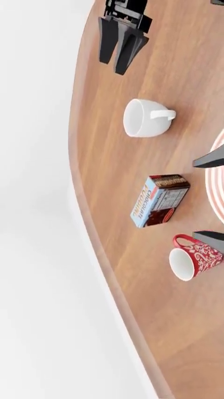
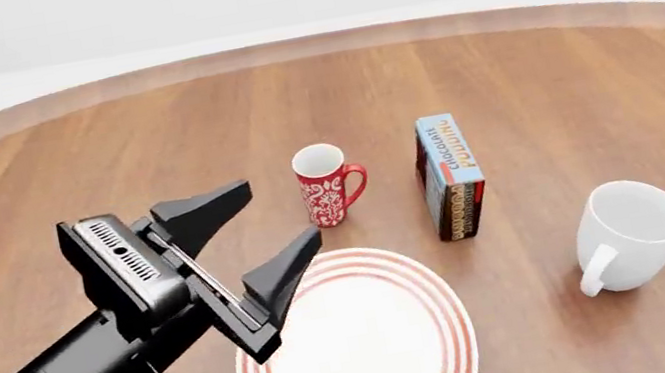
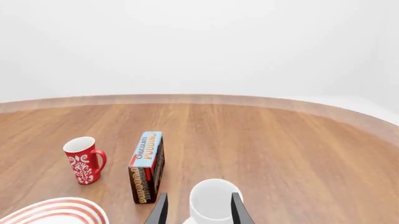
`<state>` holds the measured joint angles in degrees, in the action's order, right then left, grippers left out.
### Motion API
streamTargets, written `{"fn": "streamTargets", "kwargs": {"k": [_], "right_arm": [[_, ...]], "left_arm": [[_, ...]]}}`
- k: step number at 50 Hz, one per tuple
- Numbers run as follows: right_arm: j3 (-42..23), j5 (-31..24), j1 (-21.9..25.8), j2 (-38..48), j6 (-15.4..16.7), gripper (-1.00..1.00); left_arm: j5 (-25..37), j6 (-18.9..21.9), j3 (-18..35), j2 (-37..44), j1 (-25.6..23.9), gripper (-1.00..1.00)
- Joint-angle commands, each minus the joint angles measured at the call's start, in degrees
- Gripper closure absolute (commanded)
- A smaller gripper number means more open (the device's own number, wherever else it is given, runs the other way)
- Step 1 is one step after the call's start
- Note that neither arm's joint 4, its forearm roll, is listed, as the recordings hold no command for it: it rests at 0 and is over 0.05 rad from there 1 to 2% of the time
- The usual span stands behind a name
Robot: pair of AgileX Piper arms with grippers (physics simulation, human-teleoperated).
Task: Pick up the white mug and put it on the plate, and put the chocolate pudding to the right of the plate.
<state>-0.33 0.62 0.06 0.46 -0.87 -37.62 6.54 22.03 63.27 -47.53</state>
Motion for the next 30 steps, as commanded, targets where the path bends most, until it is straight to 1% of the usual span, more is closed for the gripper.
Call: {"fn": "streamTargets", "kwargs": {"k": [1,17,23,30], "right_arm": [[0.01,-0.07,0.01,-0.1,-0.05,-1.0],[-0.04,-0.16,0.11,-0.27,0.04,-1.0],[-0.08,-0.14,0.22,-0.28,-0.08,-1.0],[-0.11,-0.12,0.28,-0.31,-0.22,-1.0]], "left_arm": [[-1.47,0.38,2.47,5.18,-2.55,-1.0],[-0.91,1.38,7.1,11.6,-7.1,-1.0],[0.01,1.82,8.63,12.55,-8.75,-1.0],[0.0,2.4,10.22,15.2,-9.85,-1.0]]}}
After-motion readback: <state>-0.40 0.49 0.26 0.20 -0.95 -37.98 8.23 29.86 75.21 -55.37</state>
